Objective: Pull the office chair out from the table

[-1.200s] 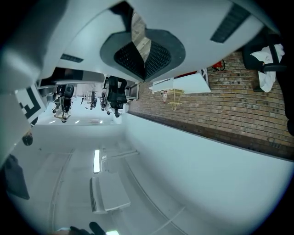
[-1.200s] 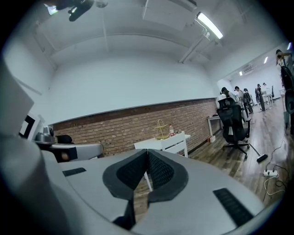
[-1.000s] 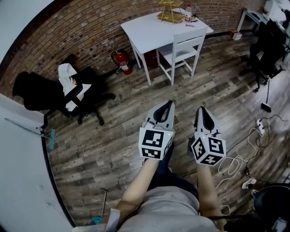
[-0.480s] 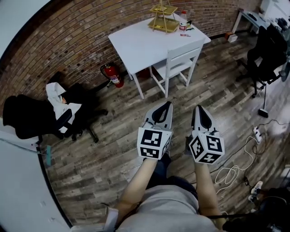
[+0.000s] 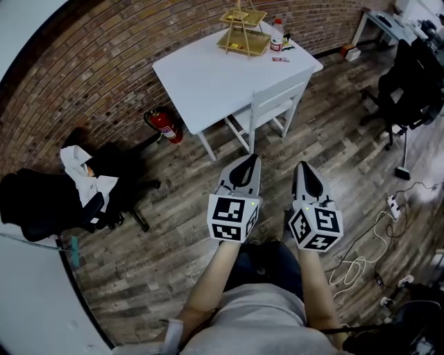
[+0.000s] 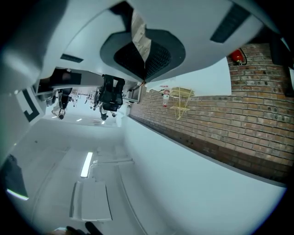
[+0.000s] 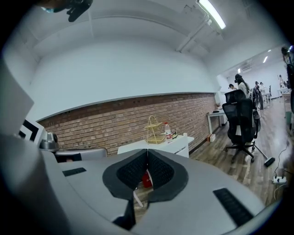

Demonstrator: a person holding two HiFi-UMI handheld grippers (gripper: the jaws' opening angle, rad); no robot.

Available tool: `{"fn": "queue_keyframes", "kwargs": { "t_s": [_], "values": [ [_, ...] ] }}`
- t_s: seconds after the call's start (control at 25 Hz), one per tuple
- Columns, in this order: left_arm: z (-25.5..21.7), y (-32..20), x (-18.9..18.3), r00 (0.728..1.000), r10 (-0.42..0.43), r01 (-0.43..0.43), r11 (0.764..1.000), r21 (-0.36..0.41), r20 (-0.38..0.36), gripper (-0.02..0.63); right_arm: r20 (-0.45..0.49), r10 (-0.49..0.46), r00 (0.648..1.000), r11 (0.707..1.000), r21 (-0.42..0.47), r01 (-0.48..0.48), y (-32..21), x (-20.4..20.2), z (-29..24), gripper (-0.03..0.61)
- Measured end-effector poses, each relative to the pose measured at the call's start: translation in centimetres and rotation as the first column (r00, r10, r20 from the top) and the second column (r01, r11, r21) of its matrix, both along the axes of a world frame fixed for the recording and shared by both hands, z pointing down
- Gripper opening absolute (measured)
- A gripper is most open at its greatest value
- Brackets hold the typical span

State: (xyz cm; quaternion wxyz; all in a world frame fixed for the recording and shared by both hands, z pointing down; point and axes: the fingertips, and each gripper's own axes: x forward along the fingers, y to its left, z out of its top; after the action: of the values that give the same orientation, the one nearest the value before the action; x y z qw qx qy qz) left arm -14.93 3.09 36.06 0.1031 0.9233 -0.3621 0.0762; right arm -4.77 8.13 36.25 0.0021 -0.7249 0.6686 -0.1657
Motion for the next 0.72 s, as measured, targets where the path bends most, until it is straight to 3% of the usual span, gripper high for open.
{"fn": "queue_keyframes", "kwargs": {
  "t_s": [0.4,0.72],
  "values": [
    [0.8,-6.2,4.1,0.998,-0.056,0.056,0.998,-0.005,0.015,0.014,0.018,-0.038,0.999,0.999,-0.005,0.038,-6.7,5.1,0.8,0.015],
    [0.1,-12.9,10.7,0.991,-0.134,0.134,0.991,0.007,0.028,0.014,0.015,-0.121,0.993,0.993,0.014,0.12,-14.3,12.3,-0.5,0.015]
  ]
}}
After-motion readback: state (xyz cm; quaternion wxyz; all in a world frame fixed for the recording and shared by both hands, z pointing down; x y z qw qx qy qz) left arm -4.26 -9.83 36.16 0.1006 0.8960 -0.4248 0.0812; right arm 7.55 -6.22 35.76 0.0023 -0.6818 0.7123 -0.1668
